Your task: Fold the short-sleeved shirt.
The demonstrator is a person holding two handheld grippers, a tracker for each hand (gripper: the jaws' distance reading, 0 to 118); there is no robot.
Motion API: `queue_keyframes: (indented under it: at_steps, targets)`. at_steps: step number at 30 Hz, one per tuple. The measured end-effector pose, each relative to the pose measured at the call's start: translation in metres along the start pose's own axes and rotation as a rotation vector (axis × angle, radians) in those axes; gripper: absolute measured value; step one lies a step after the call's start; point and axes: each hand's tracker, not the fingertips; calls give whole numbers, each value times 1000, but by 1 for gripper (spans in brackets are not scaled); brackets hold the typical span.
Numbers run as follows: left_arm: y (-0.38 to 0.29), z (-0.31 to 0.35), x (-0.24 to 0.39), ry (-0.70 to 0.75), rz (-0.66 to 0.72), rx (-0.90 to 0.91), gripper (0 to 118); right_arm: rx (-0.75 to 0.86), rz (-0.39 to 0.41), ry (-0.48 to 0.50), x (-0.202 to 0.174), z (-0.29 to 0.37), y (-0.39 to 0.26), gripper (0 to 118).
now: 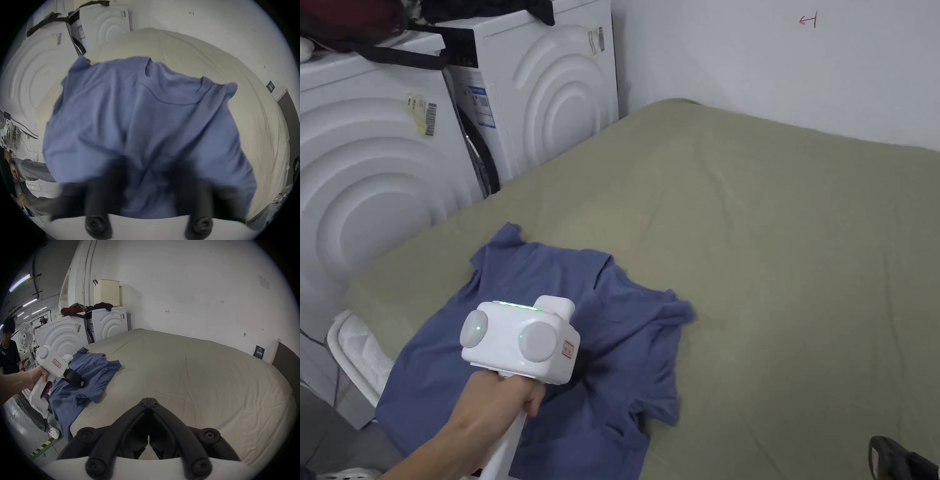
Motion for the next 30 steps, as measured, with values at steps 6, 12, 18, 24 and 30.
queue_keyframes:
  at_steps: [6,12,18,24,30]
  targets:
    - [10,42,12,-37,15,70,0,28,-20,-68,25,45,-2,2]
    - [27,105,83,-185,-92,191,0,45,-71,-194,66,102,-15,2]
    - [41,166,219,-379,-249,288,0,59,-112,-325,108,160,-28,2]
    - [55,206,375,-595,-384,321,0,65,-171,-457,149,203,-45,2]
    - [44,204,503,-752,-490,263,0,47,-237,-545,187,224,-63,2]
